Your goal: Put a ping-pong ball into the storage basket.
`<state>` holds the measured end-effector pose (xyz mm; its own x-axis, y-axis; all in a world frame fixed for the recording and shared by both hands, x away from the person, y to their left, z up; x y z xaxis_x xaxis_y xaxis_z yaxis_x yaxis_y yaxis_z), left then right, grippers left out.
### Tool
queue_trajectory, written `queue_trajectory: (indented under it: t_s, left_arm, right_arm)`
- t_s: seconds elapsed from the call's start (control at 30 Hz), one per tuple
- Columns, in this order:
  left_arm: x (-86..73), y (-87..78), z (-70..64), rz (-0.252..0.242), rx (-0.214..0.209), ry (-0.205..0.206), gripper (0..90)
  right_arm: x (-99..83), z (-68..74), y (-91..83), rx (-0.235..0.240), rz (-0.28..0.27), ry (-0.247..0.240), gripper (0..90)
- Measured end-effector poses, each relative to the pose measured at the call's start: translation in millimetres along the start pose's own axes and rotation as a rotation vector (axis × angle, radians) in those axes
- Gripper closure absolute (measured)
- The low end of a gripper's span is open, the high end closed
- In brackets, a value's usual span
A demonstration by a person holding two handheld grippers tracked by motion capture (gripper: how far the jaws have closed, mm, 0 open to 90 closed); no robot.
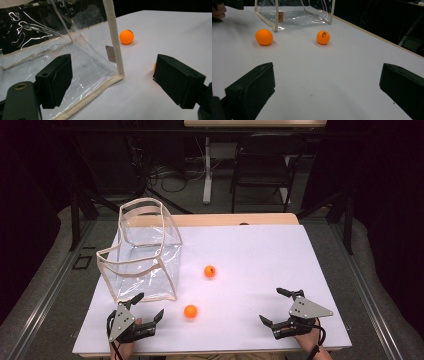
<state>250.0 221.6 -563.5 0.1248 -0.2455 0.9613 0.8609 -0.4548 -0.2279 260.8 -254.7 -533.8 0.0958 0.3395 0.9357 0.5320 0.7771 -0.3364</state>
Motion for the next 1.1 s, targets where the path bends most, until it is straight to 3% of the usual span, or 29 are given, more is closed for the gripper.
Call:
queue_trajectory:
  t_s: [0.6,1.1]
  left_arm:
    - [1.0,-2.3,0.6,-0.017,0.013,-0.001,15.5]
    - [2.7,-3.0,-0.3,-0.029,0.017,0.014,15.5]
  right_arm:
    - [3.9,5.6,4.8,0.004,0.028,-0.027,0.0]
    - [12.1,8.9,9.4,0.002,0.036,-0.016,0.0]
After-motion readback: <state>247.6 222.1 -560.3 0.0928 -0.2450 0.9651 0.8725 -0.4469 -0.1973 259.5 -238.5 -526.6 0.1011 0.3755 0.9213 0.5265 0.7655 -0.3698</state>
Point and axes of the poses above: each handheld gripper's, and its own axes: y roughly forward along the jaws, x roughly out of its top, z roughly to its left, the point moved 1 cm from there along y, roughly forward along the jaws, and after that the axes turned 8 degrees about x, right-handed, at the moved point
